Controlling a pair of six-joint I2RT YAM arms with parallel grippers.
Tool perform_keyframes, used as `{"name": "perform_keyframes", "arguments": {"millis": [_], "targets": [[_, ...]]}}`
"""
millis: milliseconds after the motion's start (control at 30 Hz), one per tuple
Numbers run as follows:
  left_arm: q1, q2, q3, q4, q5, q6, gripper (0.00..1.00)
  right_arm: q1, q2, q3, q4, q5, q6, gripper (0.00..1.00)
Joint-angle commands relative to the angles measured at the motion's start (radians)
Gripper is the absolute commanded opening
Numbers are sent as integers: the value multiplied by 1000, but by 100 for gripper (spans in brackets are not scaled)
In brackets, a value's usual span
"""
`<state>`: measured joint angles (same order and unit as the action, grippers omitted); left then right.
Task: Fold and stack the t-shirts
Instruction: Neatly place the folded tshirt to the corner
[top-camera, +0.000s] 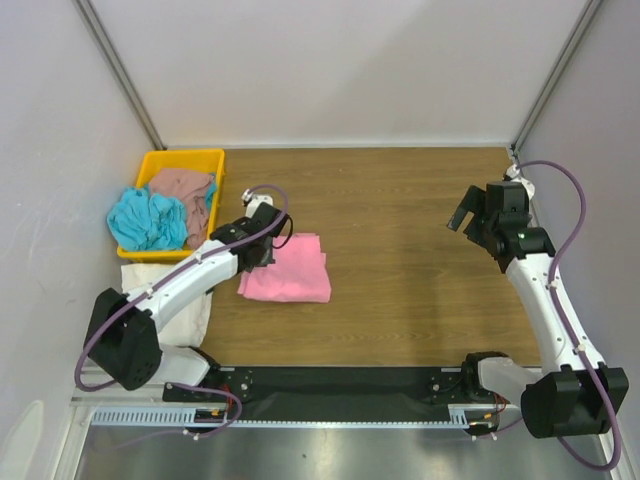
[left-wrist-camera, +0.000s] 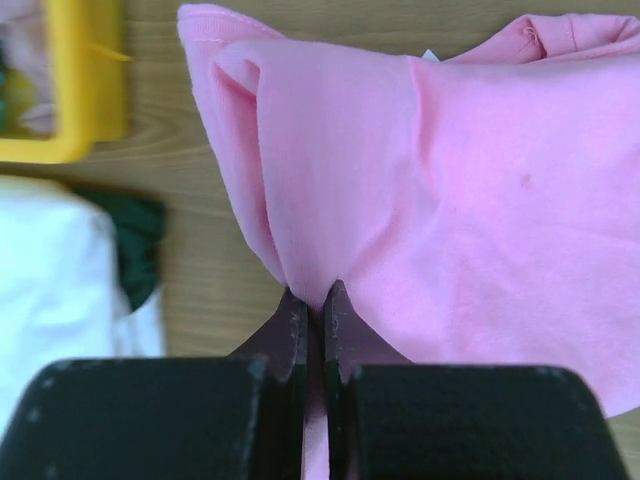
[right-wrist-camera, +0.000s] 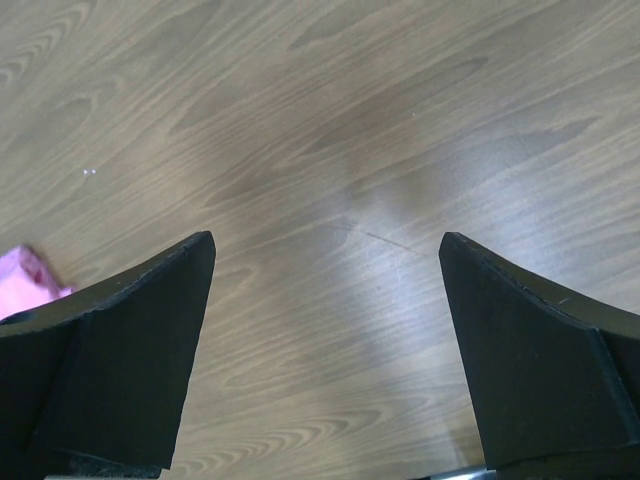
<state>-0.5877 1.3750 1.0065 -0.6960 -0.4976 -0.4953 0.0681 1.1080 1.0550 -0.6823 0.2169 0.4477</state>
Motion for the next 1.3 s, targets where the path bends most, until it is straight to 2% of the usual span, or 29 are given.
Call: {"name": "perform_keyframes", "arguments": {"millis": [0, 100, 167, 433, 467, 533, 700, 800, 1000, 1167, 1267], "targets": [[5, -65, 63, -170, -134, 103, 0, -2, -20, -18, 105, 13, -7, 100], [5, -119, 38, -220, -194, 115, 0, -5, -4, -18, 113, -14, -21, 100], [6, -161, 9, -218, -199, 196, 0, -4, 9, -13, 112, -17, -23, 100], [40, -378, -75, -25, -283, 457, 0, -4, 44, -9, 89, -8, -10, 100], [60, -393, -86, 5, -277, 531, 0, -4, 44, -9, 87, -2, -7, 100], [104, -410, -98, 13, -280, 573, 0, -5, 49, -10, 79, 12, -9, 100], [184, -396, -98, -161, -291, 575, 0, -7, 64, -13, 76, 50, -9, 100], [192, -441, -121, -198, -286, 584, 0, -8, 91, -20, 81, 70, 3, 100], [226, -521, -155, -229, -164, 623, 1, -10, 179, -9, 89, 47, 28, 100], [261, -567, -261, -284, -128, 794, 0, -10, 236, 8, 86, 42, 48, 100], [299, -622, -321, -246, -136, 877, 0, -11, 265, 25, 76, 45, 55, 100]]}}
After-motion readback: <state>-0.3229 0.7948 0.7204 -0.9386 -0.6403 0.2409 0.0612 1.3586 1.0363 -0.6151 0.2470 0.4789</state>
